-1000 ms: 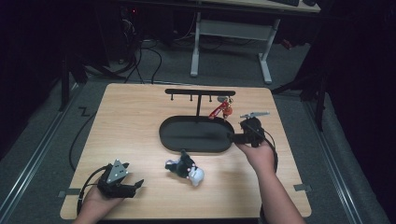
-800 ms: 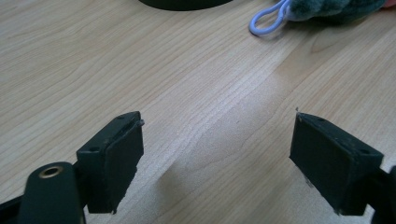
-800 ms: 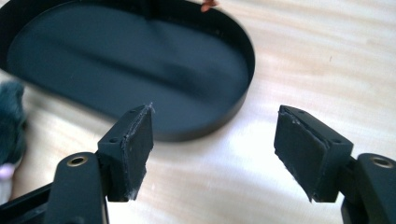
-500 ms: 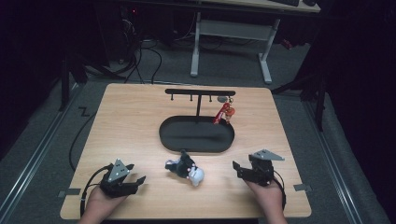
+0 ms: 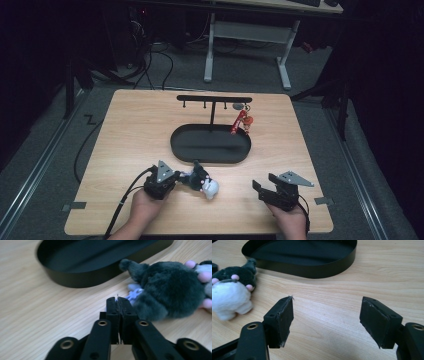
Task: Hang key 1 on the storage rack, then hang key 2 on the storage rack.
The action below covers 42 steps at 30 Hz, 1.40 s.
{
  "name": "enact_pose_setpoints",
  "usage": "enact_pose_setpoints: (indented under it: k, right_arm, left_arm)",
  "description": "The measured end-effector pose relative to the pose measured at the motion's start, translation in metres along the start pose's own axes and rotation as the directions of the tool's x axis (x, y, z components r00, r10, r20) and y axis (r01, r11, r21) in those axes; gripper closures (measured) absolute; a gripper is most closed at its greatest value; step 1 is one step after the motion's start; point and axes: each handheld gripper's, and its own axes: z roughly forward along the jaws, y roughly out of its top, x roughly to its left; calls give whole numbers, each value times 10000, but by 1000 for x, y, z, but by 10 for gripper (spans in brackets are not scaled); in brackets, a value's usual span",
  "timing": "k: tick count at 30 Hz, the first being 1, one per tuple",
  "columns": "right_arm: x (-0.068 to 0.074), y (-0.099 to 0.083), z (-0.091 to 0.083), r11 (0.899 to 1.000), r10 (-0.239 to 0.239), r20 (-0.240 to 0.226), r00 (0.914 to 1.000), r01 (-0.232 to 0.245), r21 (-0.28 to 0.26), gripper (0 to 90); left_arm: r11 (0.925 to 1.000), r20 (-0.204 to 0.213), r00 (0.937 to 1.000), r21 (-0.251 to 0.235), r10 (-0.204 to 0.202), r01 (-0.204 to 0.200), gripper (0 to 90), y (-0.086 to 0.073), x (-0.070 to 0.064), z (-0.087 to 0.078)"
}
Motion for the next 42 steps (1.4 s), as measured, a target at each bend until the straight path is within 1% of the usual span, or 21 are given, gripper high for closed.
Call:
enact_pose_setpoints:
  k: [1,2,3,4,7,12,15,17,18,21,22,23,24,25,26,29,30,31,32,38,42]
  right_arm:
    - [0,0,2,10000,32,-79,10000,-32,44,278]
    - [1,1,3,10000,11,-84,10000,-10,45,278]
    - [1,1,4,10000,11,-74,10000,-11,76,278]
    - [1,1,4,10000,11,-74,10000,-11,76,278]
    - [0,0,3,9999,-101,24,9999,101,109,280]
    - [-5,-7,-3,9996,200,61,9998,-201,184,278]
    - [-7,-8,-5,9997,211,55,9998,-212,157,277]
    - [-9,-10,-9,9994,319,26,9995,-320,157,269]
    - [-8,-11,-10,9988,456,25,9990,-456,173,265]
    - [-9,-12,-9,9986,466,48,9989,-467,244,264]
    - [-9,-12,-9,9986,466,48,9989,-467,244,264]
    - [-9,-12,-9,9980,536,43,9986,-537,328,262]
    - [-8,-12,-9,9979,540,45,9985,-541,346,260]
    - [-8,-12,-10,9979,531,64,9986,-533,360,258]
    - [-7,-12,-10,9978,505,102,9987,-509,429,257]
    - [-6,-13,-10,9974,442,245,9987,-455,555,257]
    - [-7,-13,-10,9974,396,313,9987,-414,598,257]
    - [-7,-14,-10,9967,438,390,9983,-464,668,258]
    - [-7,-14,-10,9967,438,390,9983,-464,668,258]
    - [-9,-14,-7,9944,254,900,9956,-345,1002,261]
    - [-8,-11,-4,9919,108,1070,9942,-241,1247,261]
  left_arm:
    - [9995,183,9995,183,250,-253,895,3,-10,8]
    - [9995,183,9995,183,250,-253,895,3,-10,8]
    - [9984,374,9979,148,533,-539,896,7,-22,13]
    - [9984,374,9979,148,533,-539,896,7,-22,13]
    - [9954,875,9917,28,947,-953,896,21,-48,26]
    - [9882,1431,9778,-224,1532,-1516,894,39,-82,47]
    - [9895,1390,9800,-418,1426,-1381,875,43,-86,49]
    - [9898,1172,9836,-552,1367,-1310,862,42,-81,45]
    - [9905,832,9886,-672,1251,-1197,860,36,-69,36]
    - [9926,312,9950,-797,945,-918,858,24,-42,18]
    - [9926,312,9950,-797,945,-918,853,24,-42,18]
    - [9936,-60,9967,-784,811,-813,842,14,-21,2]
    - [9941,-263,9967,-743,769,-787,826,9,-10,-6]
    - [9941,-263,9967,-743,769,-787,796,9,-10,-6]
    - [9953,-581,9960,-653,678,-716,753,-1,11,-22]
    - [9964,-1092,9924,-557,571,-635,658,-15,40,-44]
    - [9964,-1092,9924,-557,571,-635,626,-15,40,-44]
    - [9978,-1253,9912,-461,419,-480,593,-24,56,-55]
    - [9978,-1253,9912,-461,419,-480,561,-24,56,-55]
    - [9995,-1352,9907,-282,-174,137,420,-51,89,-64]
    - [9988,-1371,9897,-320,-405,364,374,-53,99,-62]
